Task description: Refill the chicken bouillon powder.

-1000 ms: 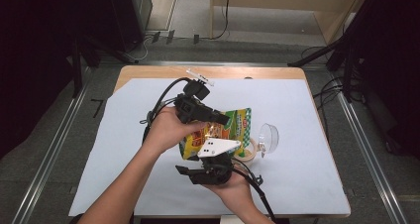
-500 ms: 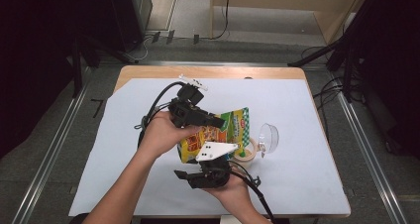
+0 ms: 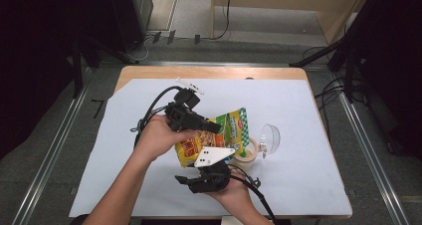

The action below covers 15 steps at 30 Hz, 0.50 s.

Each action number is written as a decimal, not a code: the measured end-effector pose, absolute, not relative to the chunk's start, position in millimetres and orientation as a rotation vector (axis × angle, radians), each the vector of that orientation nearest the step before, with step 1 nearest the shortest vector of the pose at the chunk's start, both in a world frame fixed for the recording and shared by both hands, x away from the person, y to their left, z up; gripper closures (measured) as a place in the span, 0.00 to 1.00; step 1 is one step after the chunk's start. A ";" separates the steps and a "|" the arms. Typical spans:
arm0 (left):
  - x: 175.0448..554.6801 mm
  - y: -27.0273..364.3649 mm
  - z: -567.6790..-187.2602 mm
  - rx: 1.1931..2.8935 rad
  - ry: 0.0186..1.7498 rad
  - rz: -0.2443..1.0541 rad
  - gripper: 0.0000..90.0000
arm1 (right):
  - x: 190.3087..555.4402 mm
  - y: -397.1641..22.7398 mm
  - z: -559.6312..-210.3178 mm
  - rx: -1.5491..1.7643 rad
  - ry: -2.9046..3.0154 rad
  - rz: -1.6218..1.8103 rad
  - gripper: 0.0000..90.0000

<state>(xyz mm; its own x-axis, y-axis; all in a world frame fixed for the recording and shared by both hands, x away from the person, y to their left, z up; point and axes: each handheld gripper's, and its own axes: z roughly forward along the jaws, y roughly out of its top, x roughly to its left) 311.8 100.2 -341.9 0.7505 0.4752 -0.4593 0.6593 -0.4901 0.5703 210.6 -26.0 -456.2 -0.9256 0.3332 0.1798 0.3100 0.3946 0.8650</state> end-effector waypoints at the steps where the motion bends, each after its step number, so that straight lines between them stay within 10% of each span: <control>1: 311.8 100.2 -341.9 2.182 0.847 -0.309 0.89 | 210.6 -26.0 -456.2 0.601 2.605 1.608 0.55; 15: 316.8 90.5 -358.1 2.242 0.791 -0.336 0.91 | 212.7 -27.2 -460.6 0.570 2.634 1.611 0.56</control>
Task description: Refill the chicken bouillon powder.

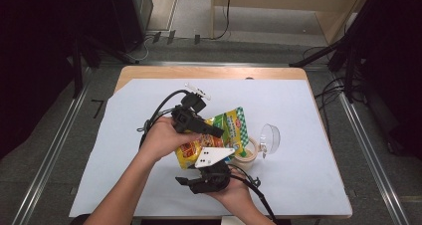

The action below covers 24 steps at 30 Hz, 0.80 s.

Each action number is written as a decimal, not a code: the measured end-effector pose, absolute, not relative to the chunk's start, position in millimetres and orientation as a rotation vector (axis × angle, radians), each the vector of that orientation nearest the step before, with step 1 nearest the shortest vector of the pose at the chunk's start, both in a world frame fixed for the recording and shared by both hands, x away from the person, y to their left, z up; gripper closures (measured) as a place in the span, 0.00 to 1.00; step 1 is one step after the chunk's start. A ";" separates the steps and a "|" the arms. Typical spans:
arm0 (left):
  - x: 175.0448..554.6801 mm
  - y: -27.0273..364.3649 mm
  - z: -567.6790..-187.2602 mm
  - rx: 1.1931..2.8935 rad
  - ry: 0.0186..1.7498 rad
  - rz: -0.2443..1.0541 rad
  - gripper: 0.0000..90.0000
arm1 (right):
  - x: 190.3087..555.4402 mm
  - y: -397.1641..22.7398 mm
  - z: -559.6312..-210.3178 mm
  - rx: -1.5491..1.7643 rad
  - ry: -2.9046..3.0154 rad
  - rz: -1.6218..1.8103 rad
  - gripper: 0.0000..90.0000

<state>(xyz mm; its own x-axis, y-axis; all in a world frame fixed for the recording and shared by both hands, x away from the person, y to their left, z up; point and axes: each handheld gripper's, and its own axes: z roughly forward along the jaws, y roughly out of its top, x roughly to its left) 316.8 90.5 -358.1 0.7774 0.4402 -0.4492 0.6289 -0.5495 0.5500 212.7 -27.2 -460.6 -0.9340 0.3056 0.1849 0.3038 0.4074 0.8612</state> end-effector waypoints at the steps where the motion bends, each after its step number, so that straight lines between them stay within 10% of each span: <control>1: 316.8 90.6 -358.6 2.241 0.785 -0.336 0.91 | 212.3 -26.8 -460.9 0.570 2.638 1.605 0.56; 24: 316.7 97.8 -363.2 2.221 0.725 -0.398 0.99 | 213.1 -23.7 -466.3 0.576 2.675 1.588 0.55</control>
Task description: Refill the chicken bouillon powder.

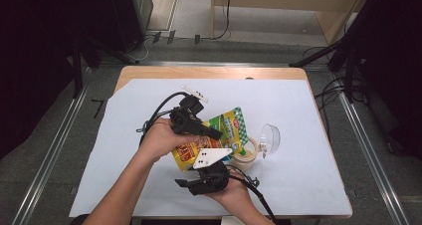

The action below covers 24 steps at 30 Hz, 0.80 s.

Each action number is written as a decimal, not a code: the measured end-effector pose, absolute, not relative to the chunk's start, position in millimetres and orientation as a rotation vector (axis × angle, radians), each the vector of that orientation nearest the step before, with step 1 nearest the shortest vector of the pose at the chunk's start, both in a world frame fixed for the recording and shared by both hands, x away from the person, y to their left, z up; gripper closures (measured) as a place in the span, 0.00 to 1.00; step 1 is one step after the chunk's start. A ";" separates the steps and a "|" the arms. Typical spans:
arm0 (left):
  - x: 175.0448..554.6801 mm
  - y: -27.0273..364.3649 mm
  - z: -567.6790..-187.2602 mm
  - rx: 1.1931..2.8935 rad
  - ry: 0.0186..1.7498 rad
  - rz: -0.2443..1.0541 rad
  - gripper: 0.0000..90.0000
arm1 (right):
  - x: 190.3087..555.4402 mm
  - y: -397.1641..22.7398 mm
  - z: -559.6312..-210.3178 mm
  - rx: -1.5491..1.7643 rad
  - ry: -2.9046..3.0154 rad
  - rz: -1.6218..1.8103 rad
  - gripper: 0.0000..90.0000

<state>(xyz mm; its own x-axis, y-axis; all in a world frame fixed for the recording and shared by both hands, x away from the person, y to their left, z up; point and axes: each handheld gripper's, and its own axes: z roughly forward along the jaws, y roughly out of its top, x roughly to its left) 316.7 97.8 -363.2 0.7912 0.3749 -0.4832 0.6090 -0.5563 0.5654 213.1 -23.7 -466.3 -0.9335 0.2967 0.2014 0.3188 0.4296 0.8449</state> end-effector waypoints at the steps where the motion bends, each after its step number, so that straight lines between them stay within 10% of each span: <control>1: 316.7 101.5 -361.4 2.208 0.716 -0.409 0.99 | 213.0 -24.0 -465.9 -0.561 -2.642 -1.578 0.54; 24: 311.4 127.5 -355.8 2.216 0.655 -0.361 0.99 | 215.9 -30.6 -467.2 -0.600 -2.659 -1.593 0.53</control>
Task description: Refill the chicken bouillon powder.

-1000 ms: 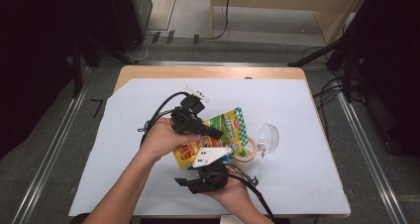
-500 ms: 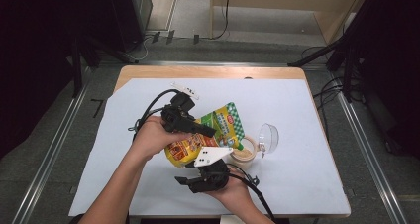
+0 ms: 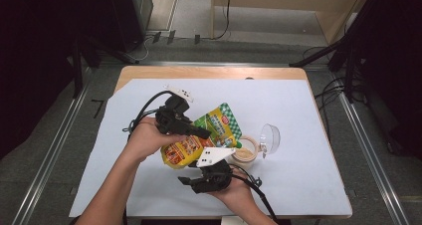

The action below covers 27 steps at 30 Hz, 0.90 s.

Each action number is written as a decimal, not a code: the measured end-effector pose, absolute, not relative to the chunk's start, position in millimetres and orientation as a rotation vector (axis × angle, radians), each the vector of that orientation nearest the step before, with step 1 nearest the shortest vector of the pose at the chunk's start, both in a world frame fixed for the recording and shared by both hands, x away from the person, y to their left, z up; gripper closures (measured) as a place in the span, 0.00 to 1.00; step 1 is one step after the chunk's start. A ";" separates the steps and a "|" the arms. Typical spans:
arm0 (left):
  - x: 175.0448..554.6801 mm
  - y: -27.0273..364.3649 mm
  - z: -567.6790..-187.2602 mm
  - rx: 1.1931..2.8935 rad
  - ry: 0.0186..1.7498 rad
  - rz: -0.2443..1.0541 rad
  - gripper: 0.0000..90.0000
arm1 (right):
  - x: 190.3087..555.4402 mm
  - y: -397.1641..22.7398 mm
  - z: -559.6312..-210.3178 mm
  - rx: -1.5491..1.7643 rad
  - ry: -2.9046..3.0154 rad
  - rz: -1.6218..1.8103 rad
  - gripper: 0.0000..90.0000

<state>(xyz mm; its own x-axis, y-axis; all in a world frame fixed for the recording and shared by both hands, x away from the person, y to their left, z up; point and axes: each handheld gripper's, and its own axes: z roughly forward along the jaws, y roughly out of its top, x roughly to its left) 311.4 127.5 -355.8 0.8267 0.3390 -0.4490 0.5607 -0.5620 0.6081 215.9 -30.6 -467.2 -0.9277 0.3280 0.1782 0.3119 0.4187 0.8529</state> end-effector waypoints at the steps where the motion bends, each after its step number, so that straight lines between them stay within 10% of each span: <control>1: 311.5 128.1 -356.0 2.220 0.651 -0.360 0.99 | 216.1 -30.8 -467.6 0.592 2.632 1.577 0.53; 27: 314.8 146.2 -355.0 2.156 0.641 -0.372 1.00 | 219.1 -45.1 -460.1 0.658 2.574 1.595 0.53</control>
<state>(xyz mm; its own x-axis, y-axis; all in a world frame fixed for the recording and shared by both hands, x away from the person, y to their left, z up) 314.8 146.2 -355.0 0.8256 0.3151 -0.4680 0.5627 -0.5205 0.6422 219.1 -45.1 -460.1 -0.9089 0.3746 0.1833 0.3308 0.3800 0.8638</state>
